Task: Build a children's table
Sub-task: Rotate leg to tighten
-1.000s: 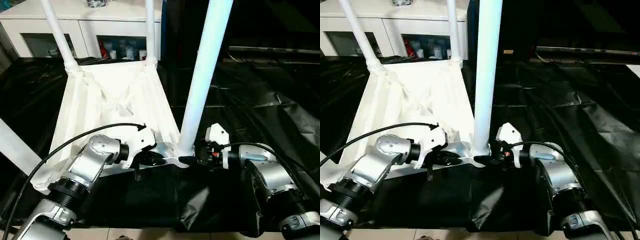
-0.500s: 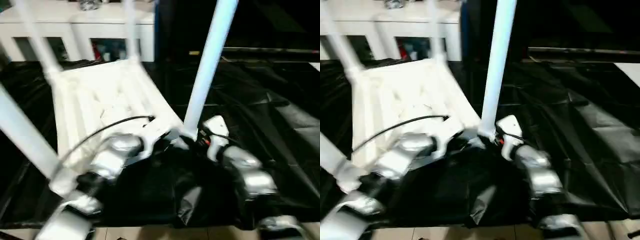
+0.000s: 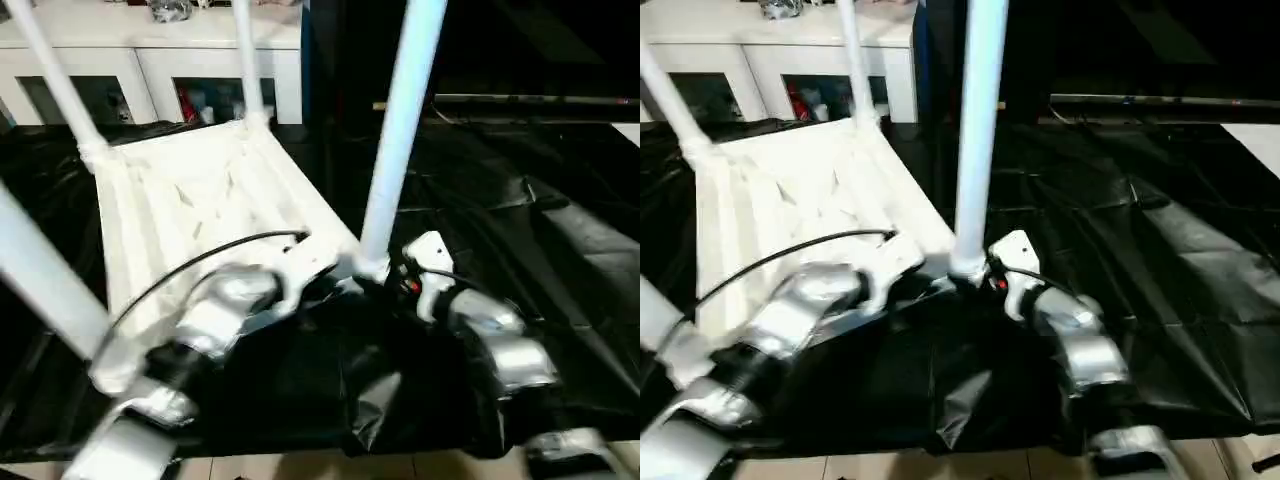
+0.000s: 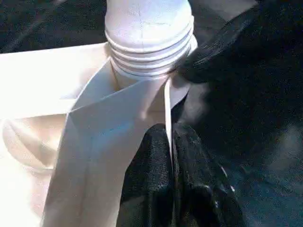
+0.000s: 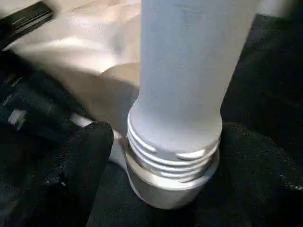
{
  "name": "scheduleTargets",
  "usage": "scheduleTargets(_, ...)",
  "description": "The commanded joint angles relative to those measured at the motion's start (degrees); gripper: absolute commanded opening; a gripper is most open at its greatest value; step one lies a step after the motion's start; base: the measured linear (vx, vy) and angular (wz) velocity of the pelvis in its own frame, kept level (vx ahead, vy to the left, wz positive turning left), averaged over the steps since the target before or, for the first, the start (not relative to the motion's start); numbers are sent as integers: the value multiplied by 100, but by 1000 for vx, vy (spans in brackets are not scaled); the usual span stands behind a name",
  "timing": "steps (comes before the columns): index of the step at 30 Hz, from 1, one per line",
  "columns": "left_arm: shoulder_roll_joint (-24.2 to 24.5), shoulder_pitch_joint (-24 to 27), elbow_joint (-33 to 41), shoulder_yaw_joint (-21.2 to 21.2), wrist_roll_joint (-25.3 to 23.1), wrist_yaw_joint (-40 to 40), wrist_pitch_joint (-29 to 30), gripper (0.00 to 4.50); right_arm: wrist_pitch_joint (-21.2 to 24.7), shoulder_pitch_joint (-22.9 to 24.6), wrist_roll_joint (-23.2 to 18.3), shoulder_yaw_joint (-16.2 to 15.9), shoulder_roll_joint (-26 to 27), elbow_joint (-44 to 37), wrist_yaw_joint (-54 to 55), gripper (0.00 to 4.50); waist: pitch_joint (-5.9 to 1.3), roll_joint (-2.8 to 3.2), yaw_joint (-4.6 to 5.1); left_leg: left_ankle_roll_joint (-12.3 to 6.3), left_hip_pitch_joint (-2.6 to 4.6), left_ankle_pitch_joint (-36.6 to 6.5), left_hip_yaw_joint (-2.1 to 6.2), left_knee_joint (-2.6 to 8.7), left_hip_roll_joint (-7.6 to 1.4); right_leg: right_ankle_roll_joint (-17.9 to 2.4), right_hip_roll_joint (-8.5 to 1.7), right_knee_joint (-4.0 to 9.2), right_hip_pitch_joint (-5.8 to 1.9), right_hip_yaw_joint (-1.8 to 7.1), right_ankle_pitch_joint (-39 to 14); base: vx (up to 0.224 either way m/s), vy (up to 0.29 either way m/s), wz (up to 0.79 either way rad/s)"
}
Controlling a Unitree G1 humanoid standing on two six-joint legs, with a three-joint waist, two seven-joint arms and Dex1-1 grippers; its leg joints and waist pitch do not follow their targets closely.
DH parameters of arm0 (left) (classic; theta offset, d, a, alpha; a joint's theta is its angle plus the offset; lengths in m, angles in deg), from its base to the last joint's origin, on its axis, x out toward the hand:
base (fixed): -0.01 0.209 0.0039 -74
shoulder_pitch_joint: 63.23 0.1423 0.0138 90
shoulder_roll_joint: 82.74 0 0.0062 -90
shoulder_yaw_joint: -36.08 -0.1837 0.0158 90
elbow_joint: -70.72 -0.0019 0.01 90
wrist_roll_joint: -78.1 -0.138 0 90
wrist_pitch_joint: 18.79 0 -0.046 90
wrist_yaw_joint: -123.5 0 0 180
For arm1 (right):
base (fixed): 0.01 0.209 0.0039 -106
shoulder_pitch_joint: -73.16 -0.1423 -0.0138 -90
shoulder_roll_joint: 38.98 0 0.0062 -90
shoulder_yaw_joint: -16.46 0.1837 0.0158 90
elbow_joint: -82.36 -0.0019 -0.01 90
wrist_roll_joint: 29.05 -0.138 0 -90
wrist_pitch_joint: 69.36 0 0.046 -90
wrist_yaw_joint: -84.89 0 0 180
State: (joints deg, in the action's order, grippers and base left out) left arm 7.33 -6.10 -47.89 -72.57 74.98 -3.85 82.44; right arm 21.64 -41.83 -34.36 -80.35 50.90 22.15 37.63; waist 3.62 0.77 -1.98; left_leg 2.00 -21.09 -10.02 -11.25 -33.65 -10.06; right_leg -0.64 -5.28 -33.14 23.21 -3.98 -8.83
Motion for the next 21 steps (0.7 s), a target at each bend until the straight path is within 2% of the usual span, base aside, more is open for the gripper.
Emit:
scheduleTargets(1, 66, 139, 181, -159, 184, 463, -173, 0, -1, -21, -140, -139, -72, -238, -469, 390, -402, -67, -53, -338, 53, -1705, 153, 411, -298, -1069, -348, 421, -244, 235, -2159, 0, 0, 0)
scheduleTargets(2, 199, 235, 343, -161, 291, 729, -159, 0, -5, 2, -174, -142, -234, -297, -745, 390, -404, -71, -60, -333, 74, -1692, 142, 409, -306, -1139, -337, 409, -227, 239, -2047, 0, 0, 0)
scheduleTargets(3, 265, 283, 430, -159, 348, 855, -129, 0, 7, 15, -205, -140, -312, -334, -892, 390, -419, -70, -79, -345, 65, -1620, 149, 408, -315, -1194, -343, 368, -257, 241, -1887, 0, 0, 0)
scheduleTargets(5, 421, 425, 708, -148, 557, 1240, -41, 0, 28, 40, -297, -138, -463, -428, -1187, 390, -422, -58, -119, -373, 83, -1468, 131, 402, -331, -1286, -340, 344, -247, 250, -1639, 0, 0, 0)
scheduleTargets(8, 496, 520, 916, -152, 687, 1451, 102, 0, 45, 53, -352, -188, -508, -476, -1364, 390, -432, -57, -176, -400, 95, -1310, 106, 390, -333, -1400, -325, 296, -240, 254, -1356, 0, 0, 0)
scheduleTargets(12, 516, 575, 1032, -156, 721, 1522, 155, 0, 56, 82, -354, -290, -511, -510, -1499, 390, -420, -62, -181, -364, 68, -1319, 118, 397, -324, -1341, -337, 309, -262, 255, -1514, 0, 0, 0)
scheduleTargets(13, 513, 579, 1038, -156, 718, 1523, 151, 0, 48, 92, -337, -325, -504, -505, -1533, 355, -420, -69, -179, -354, 69, -1340, 117, 397, -321, -1324, -336, 315, -263, 254, -1564, 0, 0, 0)
scheduleTargets(16, 502, 567, 1024, -145, 672, 1490, 139, 0, 81, 103, -320, -388, -442, -466, -1600, 350, -415, -68, -177, -297, 73, -1422, 126, 403, -315, -1226, -342, 342, -258, 254, -1811, 0, 0, 0)
scheduleTargets(17, 501, 563, 1020, -144, 666, 1483, 139, 0, 93, 102, -326, -386, -436, -463, -1599, 321, -414, -71, -173, -283, 73, -1425, 128, 406, -315, -1210, -336, 342, -255, 255, -1822, 0, 0, 0)
scheduleTargets(19, 514, 555, 1008, -142, 640, 1467, 139, 0, 131, 86, -361, -371, -406, -437, -1580, 312, -413, -50, -180, -273, 81, -1434, 128, 404, -312, -1210, -334, 343, -249, 259, -1820, 0, 0, 0)
scheduleTargets(21, 513, 537, 955, -125, 570, 1375, 144, 0, 131, 82, -369, -369, -390, -424, -1569, 290, -417, -58, -172, -254, 75, -1454, 132, 410, -315, -1202, -333, 342, -253, 255, -1809, 0, 0, 0)
